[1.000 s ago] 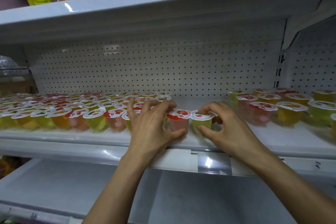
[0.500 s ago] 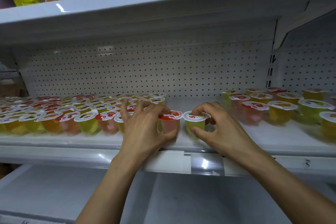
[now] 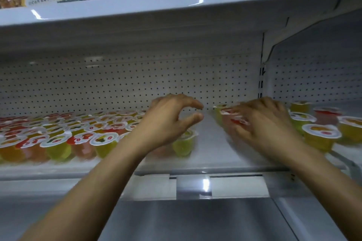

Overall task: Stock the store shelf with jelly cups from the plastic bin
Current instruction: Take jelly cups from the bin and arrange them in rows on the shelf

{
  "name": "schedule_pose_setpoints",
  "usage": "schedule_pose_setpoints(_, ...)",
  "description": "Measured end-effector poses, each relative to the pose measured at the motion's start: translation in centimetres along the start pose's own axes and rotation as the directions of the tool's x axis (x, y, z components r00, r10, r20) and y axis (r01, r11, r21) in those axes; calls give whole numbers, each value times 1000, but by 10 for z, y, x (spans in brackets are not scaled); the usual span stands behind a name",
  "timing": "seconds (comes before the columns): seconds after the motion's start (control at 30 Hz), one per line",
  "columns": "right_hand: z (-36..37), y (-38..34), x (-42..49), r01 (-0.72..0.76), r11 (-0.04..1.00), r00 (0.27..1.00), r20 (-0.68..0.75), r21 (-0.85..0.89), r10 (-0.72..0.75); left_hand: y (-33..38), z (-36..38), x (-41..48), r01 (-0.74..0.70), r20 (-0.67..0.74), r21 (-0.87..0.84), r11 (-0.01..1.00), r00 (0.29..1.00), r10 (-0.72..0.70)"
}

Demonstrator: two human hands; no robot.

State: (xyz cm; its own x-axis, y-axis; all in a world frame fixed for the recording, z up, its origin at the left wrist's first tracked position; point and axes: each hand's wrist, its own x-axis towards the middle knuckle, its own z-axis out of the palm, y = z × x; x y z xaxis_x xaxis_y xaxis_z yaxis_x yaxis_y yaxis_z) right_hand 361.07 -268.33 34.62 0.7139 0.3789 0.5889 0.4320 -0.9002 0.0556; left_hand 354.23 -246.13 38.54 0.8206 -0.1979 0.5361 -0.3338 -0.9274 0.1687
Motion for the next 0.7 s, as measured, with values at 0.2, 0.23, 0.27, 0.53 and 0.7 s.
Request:
schedule_pose_setpoints(0.2, 5, 18, 7, 59, 998, 996, 62, -25, -58, 6, 34, 104, -116, 374, -42, 992, 919, 124)
schedule_pose_setpoints(0.23, 7, 20, 8, 67, 998, 996, 67, -1, -67, 4, 42, 117, -119, 414, -18, 993, 903, 116)
schedule_pose_setpoints(0.27, 8, 22, 8, 70, 997, 994, 78, 16, -71, 4, 49, 128, -127, 454, 14, 992, 885, 107)
schedule_pose_setpoints(0.53, 6, 26, 14, 82, 996, 986, 146, 16, -84, 7, 74, 162, -194, 532, 47, 980, 835, 140)
schedule_pose_setpoints(0.7, 8, 29, 14, 66, 996, 991, 115, 57, -73, 6, 76, 163, -238, 506, 66, 969, 845, 173)
